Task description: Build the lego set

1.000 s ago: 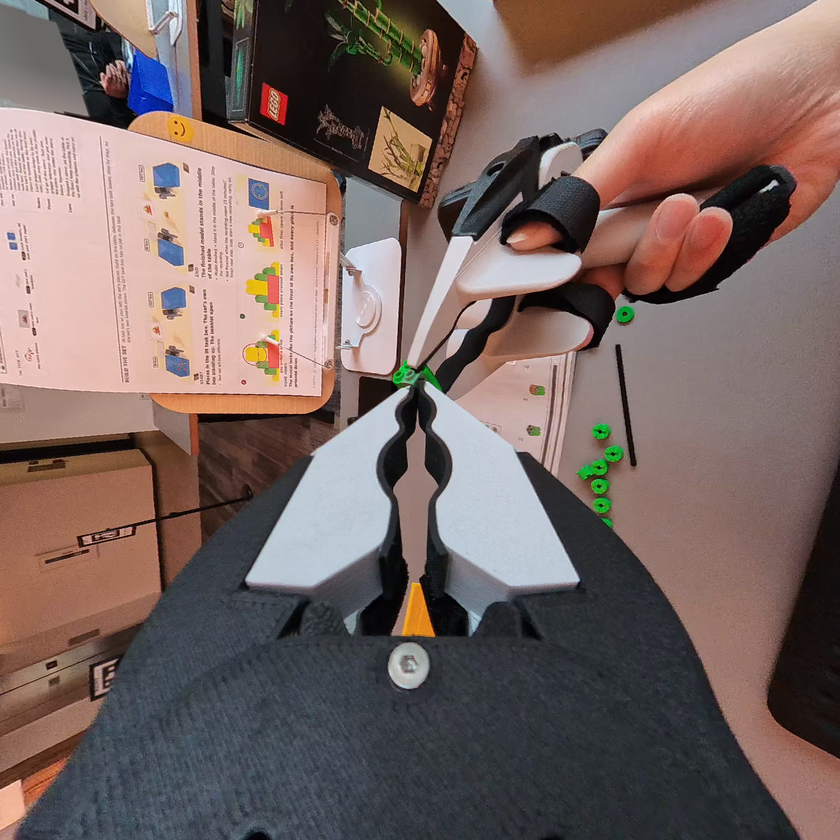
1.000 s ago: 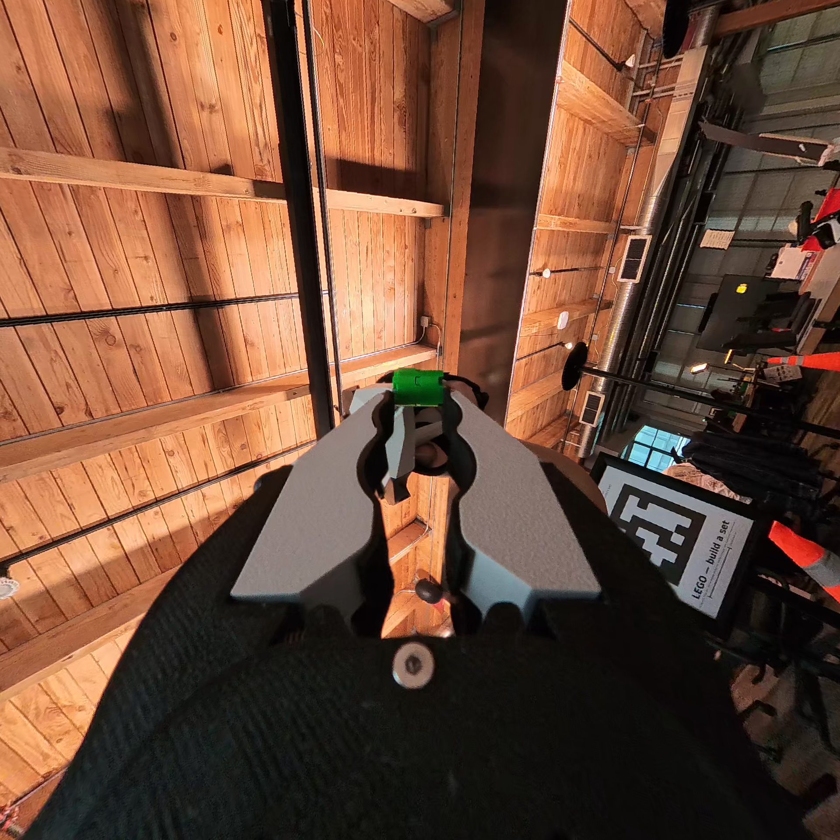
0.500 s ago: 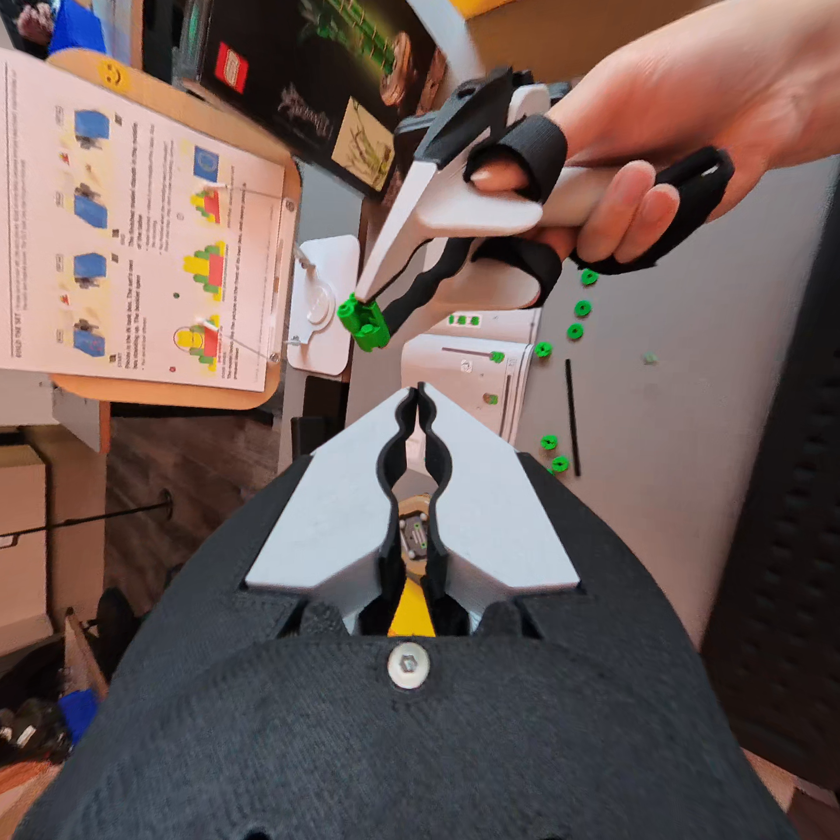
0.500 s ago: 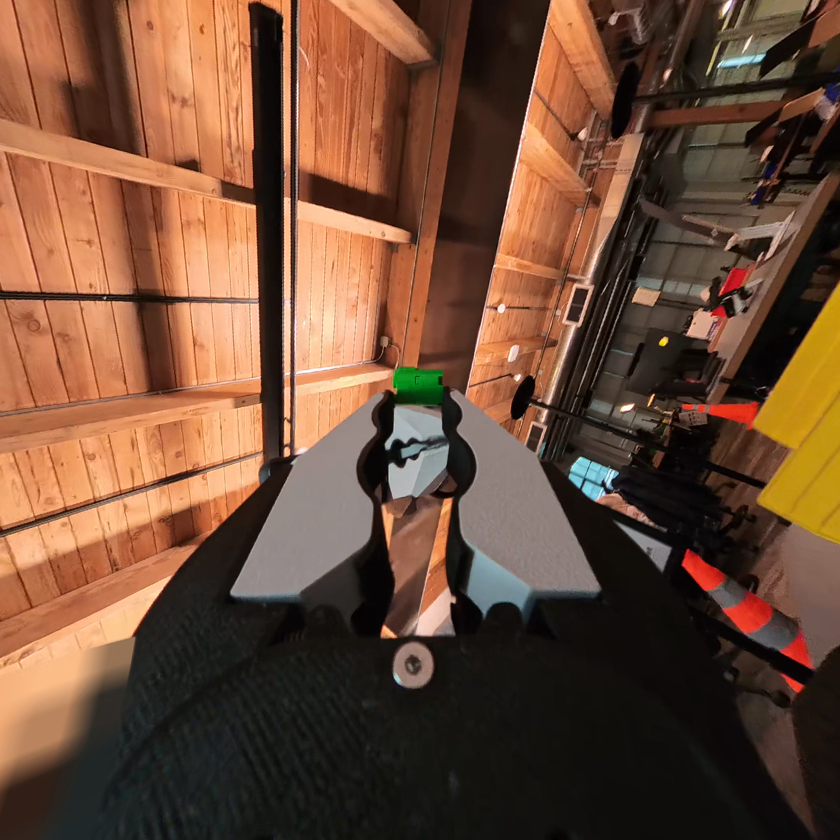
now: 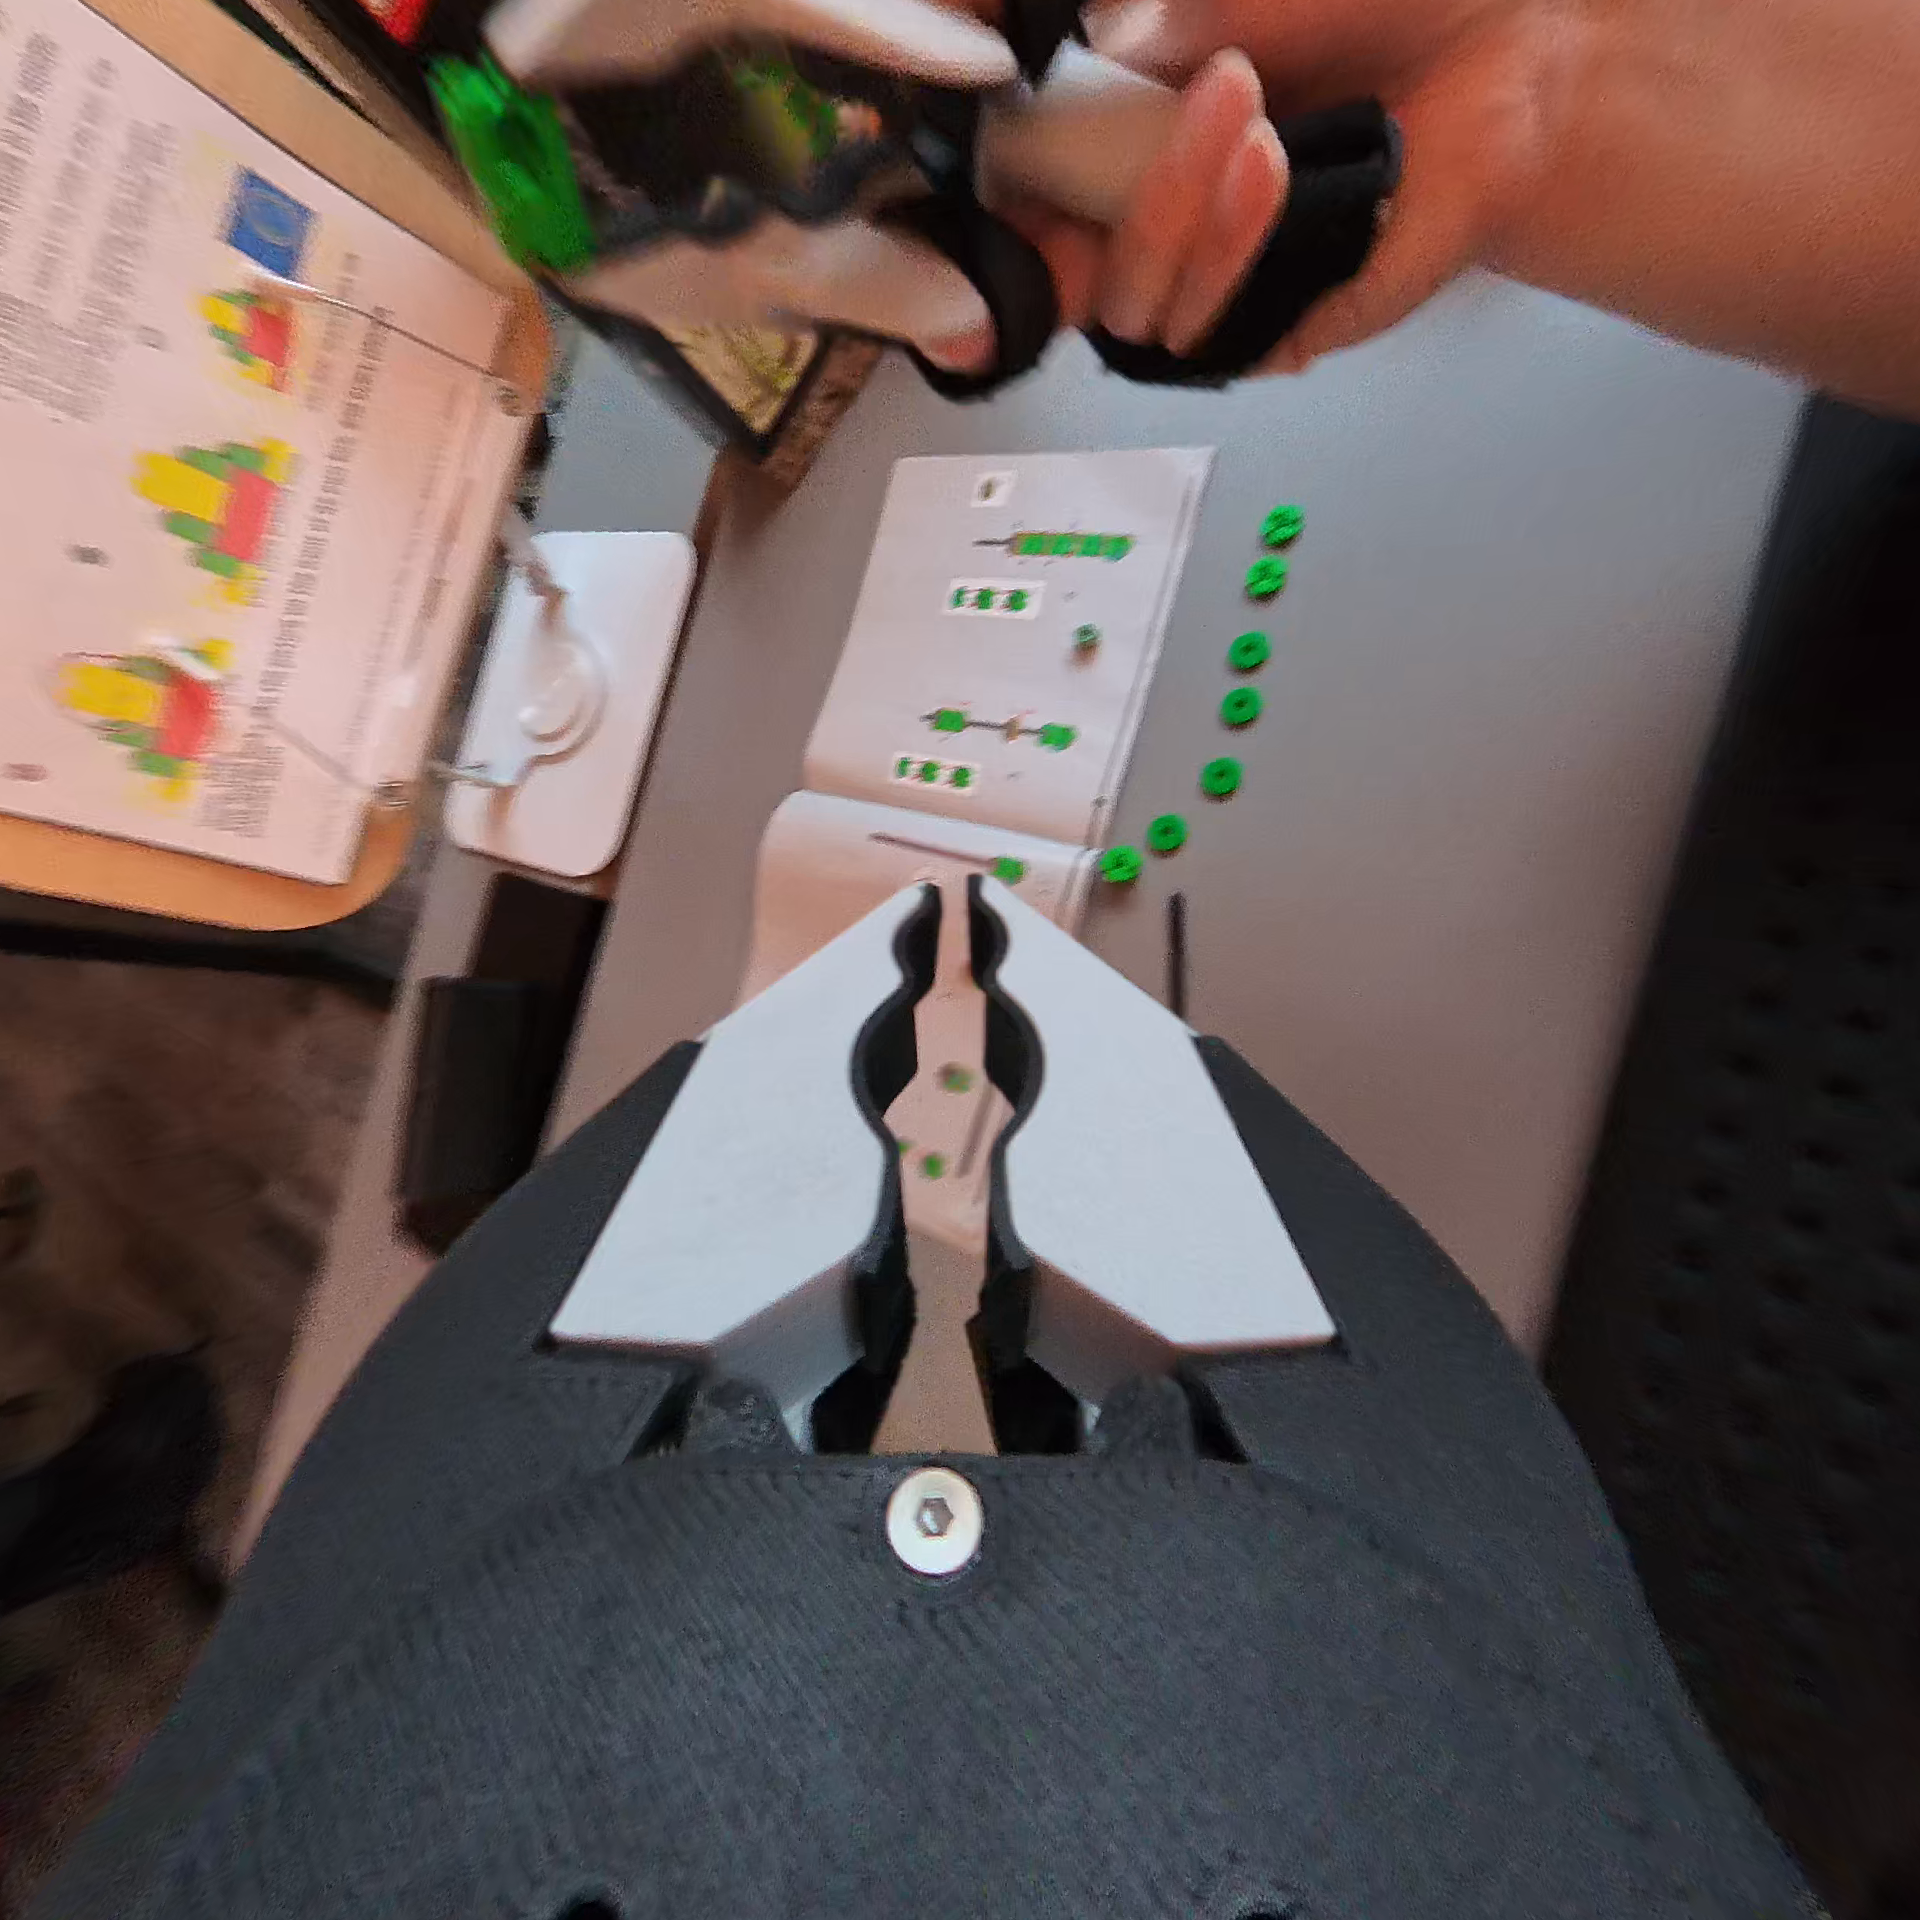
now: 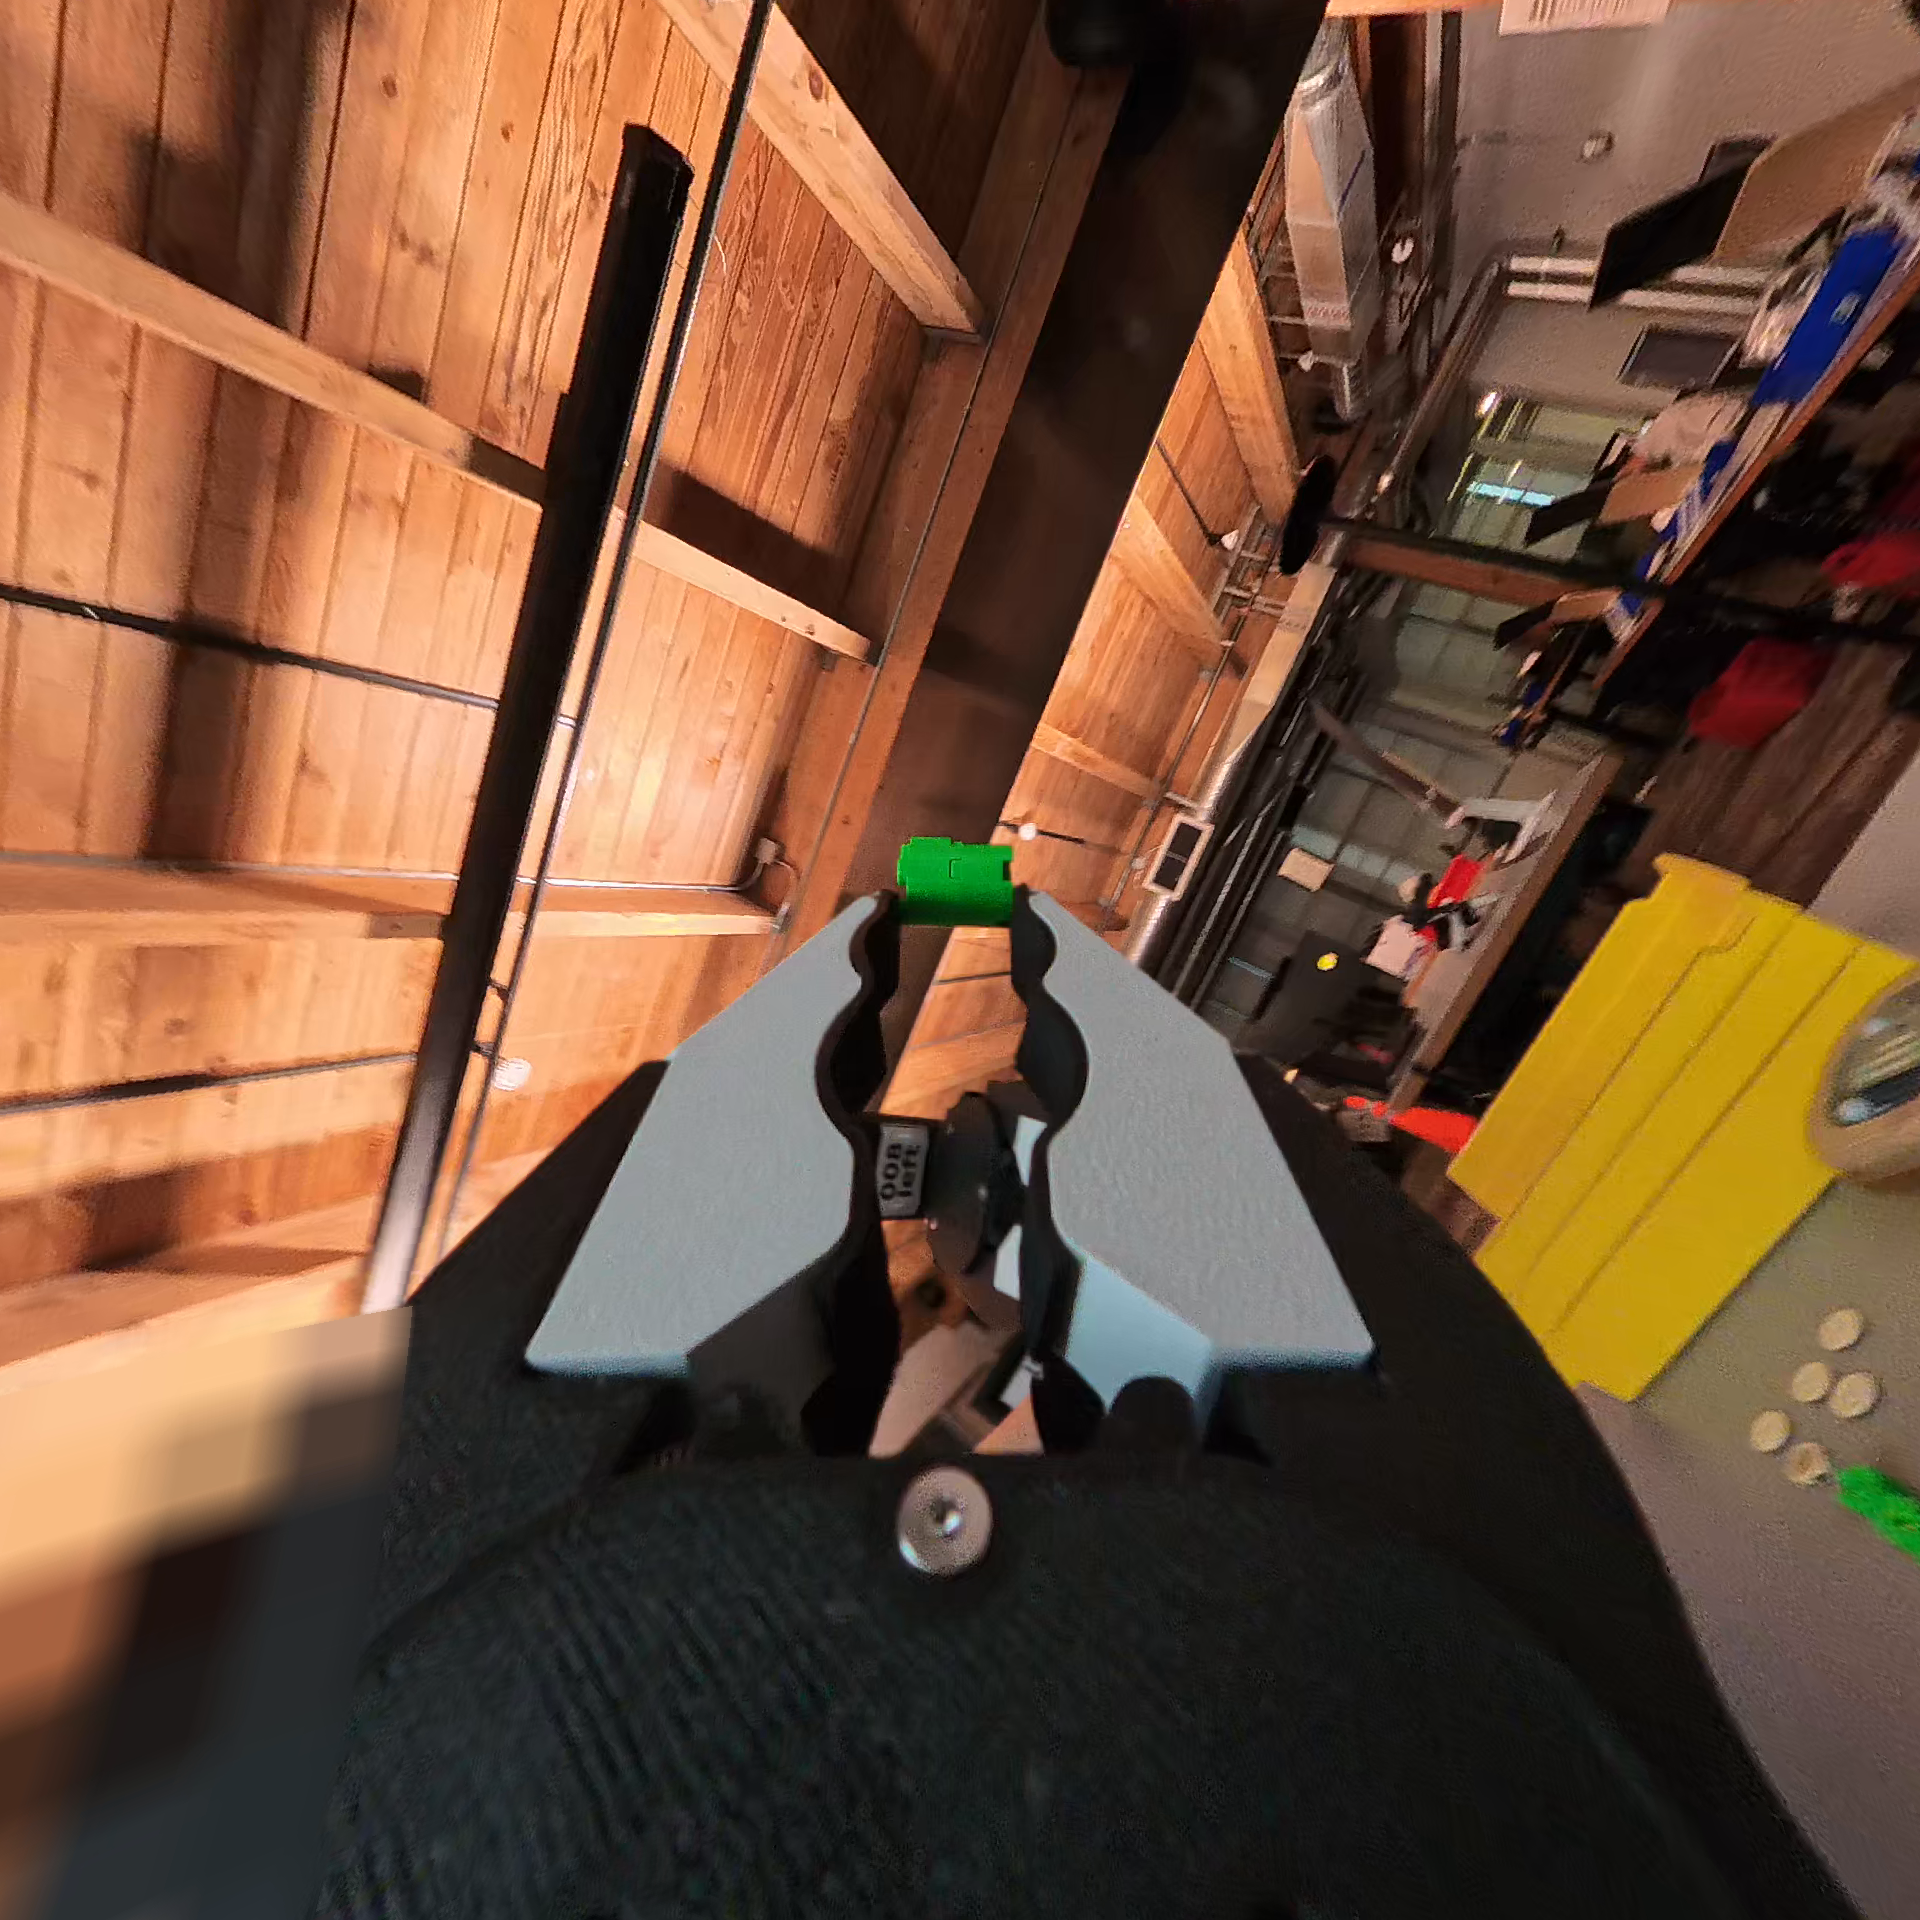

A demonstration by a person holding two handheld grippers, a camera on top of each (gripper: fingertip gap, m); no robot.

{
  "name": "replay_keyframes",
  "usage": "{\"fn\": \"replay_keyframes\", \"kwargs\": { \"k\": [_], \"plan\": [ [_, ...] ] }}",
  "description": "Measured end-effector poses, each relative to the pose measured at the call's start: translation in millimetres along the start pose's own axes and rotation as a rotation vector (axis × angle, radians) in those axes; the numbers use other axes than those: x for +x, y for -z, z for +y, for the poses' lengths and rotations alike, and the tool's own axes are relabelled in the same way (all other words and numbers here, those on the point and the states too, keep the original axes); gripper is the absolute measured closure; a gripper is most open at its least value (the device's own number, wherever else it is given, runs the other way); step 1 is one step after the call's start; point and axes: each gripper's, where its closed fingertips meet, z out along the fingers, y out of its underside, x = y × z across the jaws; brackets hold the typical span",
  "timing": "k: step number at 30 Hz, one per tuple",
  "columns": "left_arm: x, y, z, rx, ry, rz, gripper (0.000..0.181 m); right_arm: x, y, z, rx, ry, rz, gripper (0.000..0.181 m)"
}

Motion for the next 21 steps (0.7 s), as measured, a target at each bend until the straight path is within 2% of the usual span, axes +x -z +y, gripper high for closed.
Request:
{"fn": "replay_keyframes", "kwargs": {
  "k": [1, 4, 6, 9, 13, 17, 21],
  "plan": [
    [10, -12, 4, 0.012, 0.036, 0.049, 0.169, -8, 4, -5, 0.000, 0.050, 0.010, 0.162],
    [31, -59, 13, 0.059, 0.136, 0.145, 0.162, -25, 16, -16, 0.005, 0.200, 0.074, 0.162],
    [31, -97, 17, 0.066, 0.122, 0.136, 0.161, -35, 21, -19, -0.001, 0.278, 0.107, 0.162],
    [35, -147, 14, 0.061, -0.144, 0.130, 0.155, -44, 25, -17, -0.047, 0.338, 0.139, 0.162],
    [51, -192, 9, 0.019, -0.557, 0.204, 0.153, -69, 33, -17, -0.061, 0.337, 0.079, 0.162],
    [52, -223, 7, -0.026, -0.699, 0.319, 0.154, -96, 49, -24, -0.048, 0.409, 0.079, 0.162],
    [49, -238, 1, -0.043, -0.797, 0.402, 0.164, -114, 59, -24, -0.051, 0.458, 0.082, 0.162]
  ]
}}
